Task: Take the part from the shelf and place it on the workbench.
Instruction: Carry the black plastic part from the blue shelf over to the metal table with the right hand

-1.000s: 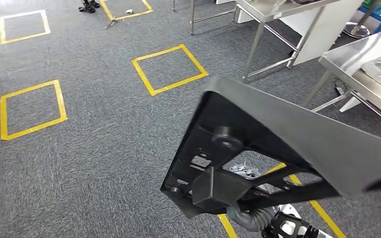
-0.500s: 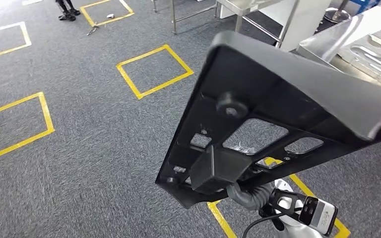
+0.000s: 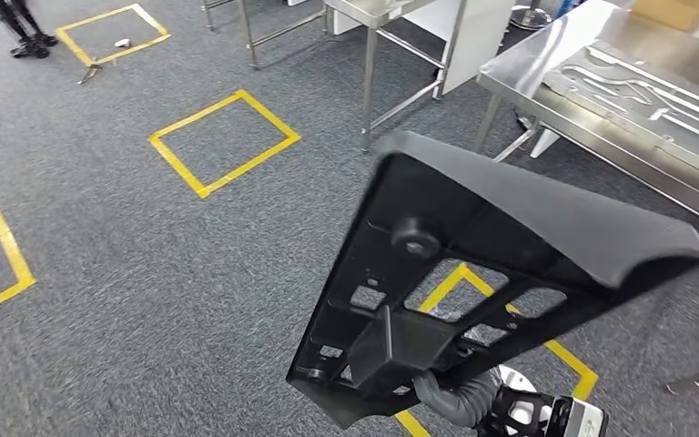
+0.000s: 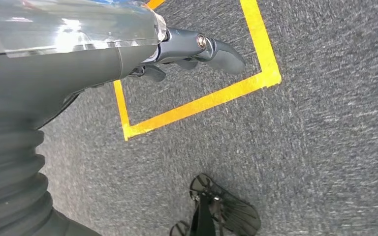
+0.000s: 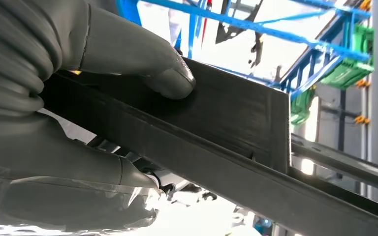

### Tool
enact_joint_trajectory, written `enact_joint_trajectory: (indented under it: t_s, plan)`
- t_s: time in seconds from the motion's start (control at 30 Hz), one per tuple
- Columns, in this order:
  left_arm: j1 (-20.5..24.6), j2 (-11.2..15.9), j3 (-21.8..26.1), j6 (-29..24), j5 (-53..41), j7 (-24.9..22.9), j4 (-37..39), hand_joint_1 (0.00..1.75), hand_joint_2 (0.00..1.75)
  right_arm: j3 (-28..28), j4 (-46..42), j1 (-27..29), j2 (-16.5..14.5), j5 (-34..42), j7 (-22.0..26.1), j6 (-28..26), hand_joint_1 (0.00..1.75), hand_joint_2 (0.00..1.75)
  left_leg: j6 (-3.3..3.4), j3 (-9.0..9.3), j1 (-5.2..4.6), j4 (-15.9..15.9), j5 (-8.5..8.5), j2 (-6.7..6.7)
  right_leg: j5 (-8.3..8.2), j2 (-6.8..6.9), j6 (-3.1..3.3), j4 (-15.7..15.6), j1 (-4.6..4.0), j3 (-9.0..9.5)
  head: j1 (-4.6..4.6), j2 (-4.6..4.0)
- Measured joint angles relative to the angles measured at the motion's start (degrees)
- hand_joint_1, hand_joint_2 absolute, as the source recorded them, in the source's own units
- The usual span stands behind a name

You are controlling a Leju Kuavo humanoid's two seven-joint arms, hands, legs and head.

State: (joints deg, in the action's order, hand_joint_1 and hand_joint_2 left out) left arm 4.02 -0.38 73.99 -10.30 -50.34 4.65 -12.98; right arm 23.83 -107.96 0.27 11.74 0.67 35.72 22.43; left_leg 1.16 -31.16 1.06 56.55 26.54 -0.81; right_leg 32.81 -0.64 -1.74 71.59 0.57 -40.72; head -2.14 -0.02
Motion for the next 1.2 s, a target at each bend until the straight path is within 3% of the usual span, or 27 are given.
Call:
enact_joint_trajectory:
  t_s: [0.03,0.07,0.13,0.2,0.27,0.33,0.4,0.47,0.53,0.57,0.6,0.67,0.7,0.77,0.83,0.9,0.97,1.03,1.07,1.1,1.2]
  plan:
    - [-0.11,-0.09,0.2,0.07,0.13,0.08,0.0,0.0,1.75,-0.01,-0.17,0.52,0.21,0.13,0.0,0.23,1.75,1.75,-0.02,0.02,-0.01,0.01,0.09,-0.63,0.44,0.17,-0.19,2.19,0.15,-1.22,0.0,0.0]
    - [-0.15,-0.18,0.32,0.18,0.22,0.19,0.0,0.0,1.75,-0.01,-0.3,0.88,0.43,0.28,0.01,0.47,1.75,1.75,-0.08,0.08,0.0,0.03,0.2,-1.28,-0.31,0.34,-0.32,2.03,0.27,-1.24,0.0,0.0]
    - [-0.13,-0.38,0.42,0.49,0.33,0.58,0.0,0.0,1.75,-0.13,-0.76,1.16,1.04,0.71,0.01,0.78,1.75,1.75,-0.35,0.42,-0.01,0.06,0.48,-2.42,-4.0,1.49,-0.22,-4.62,0.32,2.29,0.0,0.0]
    - [-0.11,-0.57,0.55,0.78,0.32,0.94,0.0,0.0,1.75,-0.54,-1.43,1.22,1.69,1.2,0.02,0.87,1.75,1.75,-0.91,0.92,-0.26,0.12,0.91,-3.33,-6.55,3.42,0.35,-11.96,-0.03,6.33,0.0,0.0]
    - [-0.09,-0.64,0.63,1.02,0.17,1.09,0.0,0.0,1.75,-1.08,-2.08,1.42,2.25,1.56,0.02,0.99,1.75,1.75,-1.57,1.39,-0.49,0.07,1.27,-4.15,-6.71,3.8,1.03,-14.05,-0.42,7.37,0.0,0.0]
    - [0.01,-0.69,0.65,1.19,-0.09,1.12,0.0,0.0,1.75,-1.61,-2.78,1.79,2.84,1.76,0.02,1.24,1.75,1.75,-2.22,1.85,-0.41,0.02,1.6,-4.75,-6.85,2.62,1.68,-14.34,-0.34,7.47,0.0,0.0]
    - [0.06,-0.78,0.65,1.26,-0.26,1.11,0.0,0.0,1.75,-2.11,-3.46,1.94,3.33,1.98,0.02,1.57,1.75,1.75,-2.72,1.14,-0.2,2.42,3.45,-3.17,-7.17,1.58,2.41,-14.83,-0.03,7.78,0.0,0.0]
    - [-0.04,-0.85,0.65,1.23,-0.34,1.1,0.0,0.0,1.75,-2.4,-3.8,2.01,3.59,2.22,0.02,1.78,1.75,1.75,-2.96,-2.1,-0.02,9.53,7.29,-0.68,-7.31,0.47,2.88,-14.99,0.05,7.84,0.0,0.0]
    - [-0.24,-0.88,0.65,1.13,-0.46,1.07,0.0,0.0,1.75,-2.51,-3.9,2.27,3.73,2.25,0.02,1.86,1.75,1.75,-3.08,-5.58,0.02,16.29,9.59,0.19,-7.29,-0.86,3.03,-14.91,-0.11,7.81,0.0,0.0]
    - [-0.33,-0.9,0.65,1.07,-0.53,1.05,0.0,0.0,1.75,-2.54,-3.95,2.38,3.77,2.11,0.02,1.9,1.75,1.75,-3.05,-6.15,0.02,16.94,9.02,0.3,-7.26,-1.55,3.03,-14.83,-0.17,7.83,0.0,0.0]
    - [-0.38,-0.93,0.65,1.01,-0.6,1.02,0.0,0.0,1.75,-2.54,-4.01,2.38,3.8,2.0,0.02,1.94,1.75,1.75,-2.94,-5.62,0.02,15.19,7.31,0.41,-7.21,-2.27,3.0,-14.72,-0.21,7.86,0.0,0.0]
    - [-0.37,-0.94,0.65,0.96,-0.73,0.98,0.0,0.0,1.75,-2.48,-4.01,1.72,4.34,2.51,0.02,2.28,1.75,1.75,-2.45,-2.58,0.01,7.45,2.87,1.95,-7.07,-3.65,2.78,-14.41,-0.26,7.86,0.0,0.0]
    - [-0.33,-0.93,0.65,0.96,-0.8,0.98,0.0,0.0,1.75,-2.46,-3.89,1.09,4.9,3.22,0.02,2.63,1.75,1.75,-2.21,-1.2,0.03,3.96,1.5,2.96,-7.02,-4.29,2.56,-14.21,-0.28,7.73,0.0,0.0]
    - [-0.26,-0.92,0.65,0.99,-0.91,1.02,0.0,0.0,1.75,-2.67,-3.57,0.02,6.36,4.78,0.02,3.74,1.75,1.75,-1.78,-0.05,-0.12,1.04,0.95,4.22,-7.09,-5.33,1.89,-14.03,-0.2,7.36,0.0,0.0]
    - [-0.16,-1.02,0.66,1.09,-1.07,1.16,0.01,0.0,1.75,-3.36,-3.18,-0.59,7.78,5.67,0.02,5.4,1.75,1.75,-1.22,0.09,-0.19,0.72,0.72,3.41,-7.24,-5.9,1.09,-14.02,0.01,7.07,0.0,0.0]
    - [-0.09,-1.17,0.67,1.41,-1.21,1.56,0.02,0.0,1.75,-3.96,-2.53,-2.02,8.71,5.61,0.02,6.76,1.75,1.75,-0.47,0.22,-0.04,0.28,0.33,2.27,-6.11,-3.74,0.59,-12.21,0.0,6.08,0.01,0.0]
    - [-0.19,-1.24,0.68,1.94,-1.19,2.01,0.02,0.0,1.75,-3.63,-1.15,-4.7,8.76,5.0,0.02,6.52,1.75,1.75,-0.02,0.22,-0.04,0.07,0.2,0.86,-2.86,-0.68,0.25,-6.09,0.05,2.96,0.01,0.0]
    - [-0.26,-1.25,0.7,2.46,-1.0,2.31,0.02,0.0,1.75,-2.56,0.53,-6.9,8.47,4.65,0.02,5.19,1.75,1.75,0.08,0.11,-0.14,0.09,0.24,-0.54,-0.2,0.28,-0.13,0.91,0.33,-0.58,0.0,0.0]
    - [-0.25,-1.26,0.72,2.67,-0.87,2.43,0.02,0.0,1.75,-2.03,1.19,-7.53,8.34,4.62,0.02,4.53,1.75,1.75,0.06,0.09,-0.17,0.11,0.28,-1.14,-0.27,0.44,-0.26,2.21,0.48,-1.21,0.0,0.0]
    - [-0.21,-1.3,0.73,2.8,-0.77,2.51,0.02,0.0,1.75,-1.67,1.68,-7.92,8.31,4.65,0.02,4.01,1.75,1.75,-0.01,0.13,-0.17,0.12,0.33,-1.63,-1.42,0.61,-0.32,1.09,0.59,-0.57,0.0,0.0]
    - [-0.09,-1.57,0.77,2.9,-0.55,2.62,0.02,0.0,1.75,-1.14,2.6,-8.48,8.3,4.84,0.02,3.3,1.75,1.75,-0.57,0.56,-0.34,0.21,0.69,-2.86,-6.29,2.9,0.05,-10.13,0.45,5.44,0.0,0.0]
